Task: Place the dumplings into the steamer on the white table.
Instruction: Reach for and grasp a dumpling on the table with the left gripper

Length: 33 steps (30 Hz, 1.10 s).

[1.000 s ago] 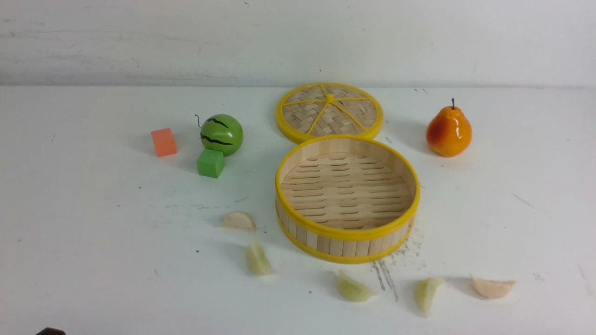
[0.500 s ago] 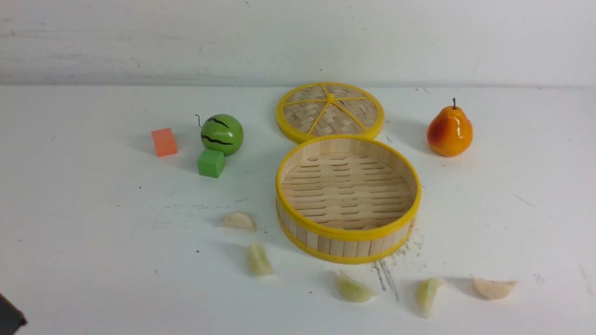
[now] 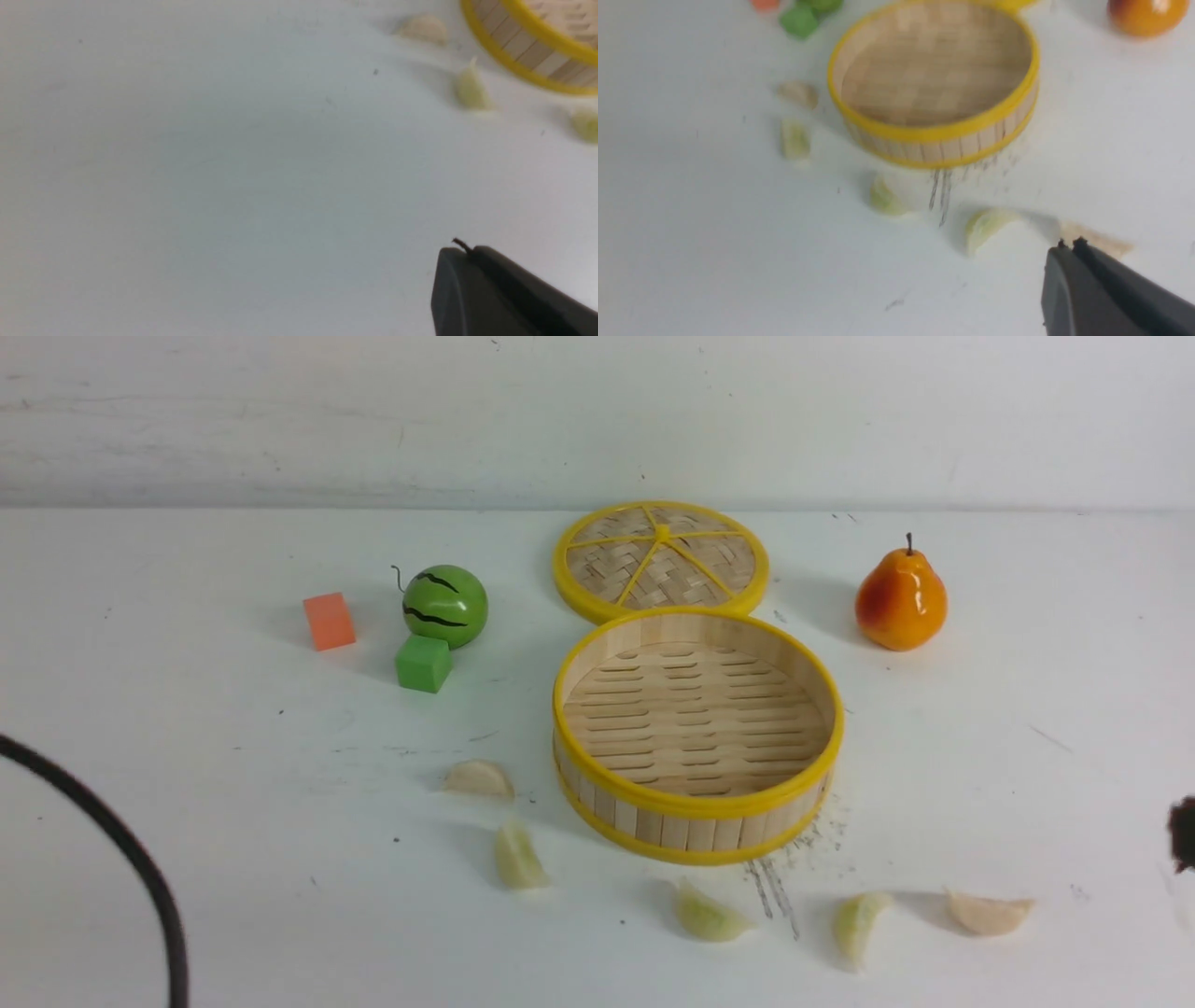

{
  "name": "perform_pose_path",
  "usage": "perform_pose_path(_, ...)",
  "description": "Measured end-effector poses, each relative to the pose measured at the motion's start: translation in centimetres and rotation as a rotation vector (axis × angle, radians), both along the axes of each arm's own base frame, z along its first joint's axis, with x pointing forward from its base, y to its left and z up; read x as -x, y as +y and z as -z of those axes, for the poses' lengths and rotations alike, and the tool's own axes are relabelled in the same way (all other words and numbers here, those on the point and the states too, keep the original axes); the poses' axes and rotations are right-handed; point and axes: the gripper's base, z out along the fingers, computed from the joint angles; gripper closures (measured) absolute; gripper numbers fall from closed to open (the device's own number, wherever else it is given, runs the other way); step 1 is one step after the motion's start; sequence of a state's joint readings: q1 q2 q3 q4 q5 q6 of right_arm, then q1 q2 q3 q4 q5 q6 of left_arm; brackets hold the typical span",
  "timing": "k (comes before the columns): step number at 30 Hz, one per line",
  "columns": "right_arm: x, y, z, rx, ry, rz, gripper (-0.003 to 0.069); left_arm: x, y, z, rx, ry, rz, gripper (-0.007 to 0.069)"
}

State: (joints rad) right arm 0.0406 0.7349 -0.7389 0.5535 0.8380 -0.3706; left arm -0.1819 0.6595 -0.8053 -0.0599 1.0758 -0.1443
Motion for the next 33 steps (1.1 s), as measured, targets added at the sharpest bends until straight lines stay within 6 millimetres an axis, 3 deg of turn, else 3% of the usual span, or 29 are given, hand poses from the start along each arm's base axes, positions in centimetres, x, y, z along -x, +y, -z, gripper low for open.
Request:
perform_pose_path(3, -1.3, 0.9, 1.0, 0.018, 0.082, -0.073, 0.0677, -2.1, -1.0, -0.1, -0.061, 0.128, 0.051, 0.0638)
perform_pose_path(8, -1.4, 2.4, 1.2, 0.052, 0.079, -0.200, 0.0675, -6.6, -3.8, 0.5, -0.135, 0.264, 0.144, 0.0633)
perform_pose_path(14, -1.0, 3.2, 1.2, 0.068, 0.068, -0.265, 0.0673, -12.9, -8.6, 2.2, -0.183, 0.349, 0.215, 0.0493)
perform_pose_path(20, -1.1, 3.1, 1.3, 0.079, 0.068, -0.265, 0.0671, -19.5, -12.3, 5.5, -0.067, 0.401, 0.043, 0.0239)
perform_pose_path(23, -0.8, 3.0, 1.1, 0.081, 0.054, -0.265, 0.0670, -23.0, -14.0, 8.5, 0.021, 0.415, -0.110, 0.0125)
perform_pose_path(27, -0.4, 2.9, 0.8, 0.084, 0.031, -0.264, 0.0669, -25.3, -14.9, 11.4, 0.086, 0.419, -0.268, 0.0071)
perform_pose_path(28, -0.1, 2.8, 0.6, 0.087, 0.018, -0.263, 0.0666, -26.2, -15.1, 13.0, 0.125, 0.424, -0.374, 0.0060)
perform_pose_path(33, 0.5, 2.6, 0.3, 0.100, -0.005, -0.266, 0.0662, -27.6, -15.1, 16.2, 0.205, 0.417, -0.625, 0.0053)
